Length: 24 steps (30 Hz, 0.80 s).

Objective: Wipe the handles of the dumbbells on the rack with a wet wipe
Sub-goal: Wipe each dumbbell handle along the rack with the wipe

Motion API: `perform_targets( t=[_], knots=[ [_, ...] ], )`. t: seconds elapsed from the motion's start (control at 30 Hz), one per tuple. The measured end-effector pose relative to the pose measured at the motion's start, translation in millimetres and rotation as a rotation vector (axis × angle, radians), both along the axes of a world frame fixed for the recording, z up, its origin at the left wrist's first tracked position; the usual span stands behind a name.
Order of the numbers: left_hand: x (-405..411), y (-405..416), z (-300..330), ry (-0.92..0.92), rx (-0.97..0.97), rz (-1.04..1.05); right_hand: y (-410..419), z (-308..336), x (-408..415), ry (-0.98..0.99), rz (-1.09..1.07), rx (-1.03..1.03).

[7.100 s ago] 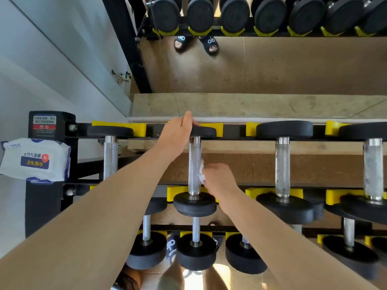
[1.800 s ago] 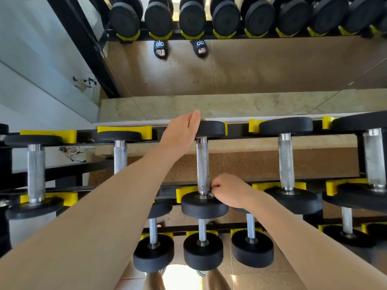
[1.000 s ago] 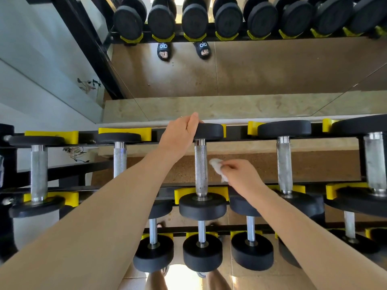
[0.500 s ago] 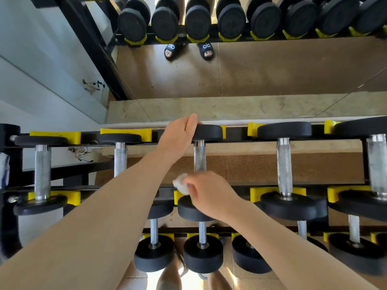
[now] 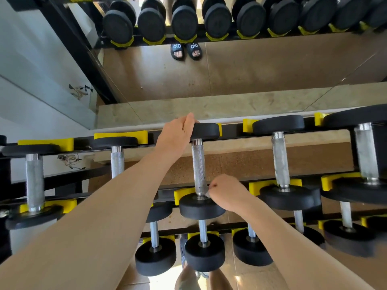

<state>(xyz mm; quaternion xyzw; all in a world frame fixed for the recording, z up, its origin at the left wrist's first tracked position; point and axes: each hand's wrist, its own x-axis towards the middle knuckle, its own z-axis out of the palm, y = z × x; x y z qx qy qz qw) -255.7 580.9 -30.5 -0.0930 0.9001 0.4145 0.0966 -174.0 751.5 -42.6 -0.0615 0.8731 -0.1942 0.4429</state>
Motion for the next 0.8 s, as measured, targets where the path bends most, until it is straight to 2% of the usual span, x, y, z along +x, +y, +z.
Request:
perform_targets(
  t=[0.07, 0.13, 0.17, 0.23, 0.27, 0.33, 0.4, 0.47, 0.53, 0.6, 0.67, 0.73, 0.8],
  knots=[
    [0.4, 0.4, 1.6, 0.000, -0.001, -0.019, -4.2, 12.4, -5.5, -0.021, -0.036, -0.009],
    [0.6, 0.5, 3.0, 0.004, -0.008, -0.028, -10.9, 28.1, -8.3, -0.028, -0.090, -0.107],
    [0.1, 0.8, 4.5, 0.005, -0.011, -0.034, -18.0, 35.4, -7.9, 0.045, -0.097, -0.160],
    [-0.6, 0.6, 6.9, -0.003, -0.026, -0.044, -35.1, 43.4, -6.3, 0.322, -0.049, -0.220],
    [-1.1, 1.0, 7.6, -0.004, -0.033, -0.050, -40.7, 43.5, -6.4, 0.462, 0.018, -0.214],
    [-2.4, 1.1, 8.3, -0.008, -0.041, -0.043, -48.9, 42.2, -6.4, 0.597, 0.293, -0.071],
    [-3.5, 1.3, 8.3, -0.018, -0.047, -0.040, -49.6, 41.3, -2.6, 0.598, 0.513, 0.096],
    [-3.1, 1.3, 7.9, -0.021, -0.048, -0.038, -42.8, 43.9, 0.4, 0.501, 0.555, 0.080],
    [-1.9, 1.7, 8.2, -0.017, -0.054, -0.028, -27.2, 49.1, 0.2, 0.293, 0.483, -0.039],
    [-1.6, 3.4, 10.1, -0.013, -0.061, -0.019, -7.7, 51.1, -6.6, 0.156, 0.280, -0.110],
    [-1.6, 5.7, 12.5, -0.019, -0.073, -0.018, 4.9, 44.7, -10.0, 0.185, -0.006, -0.114],
    [-1.1, 7.8, 16.0, -0.026, -0.097, -0.025, 4.8, 31.9, 0.8, 0.210, -0.206, -0.003],
    [-0.7, 8.7, 16.5, -0.032, -0.131, -0.037, -2.4, 20.9, 16.7, 0.123, -0.229, 0.070]
  ],
)
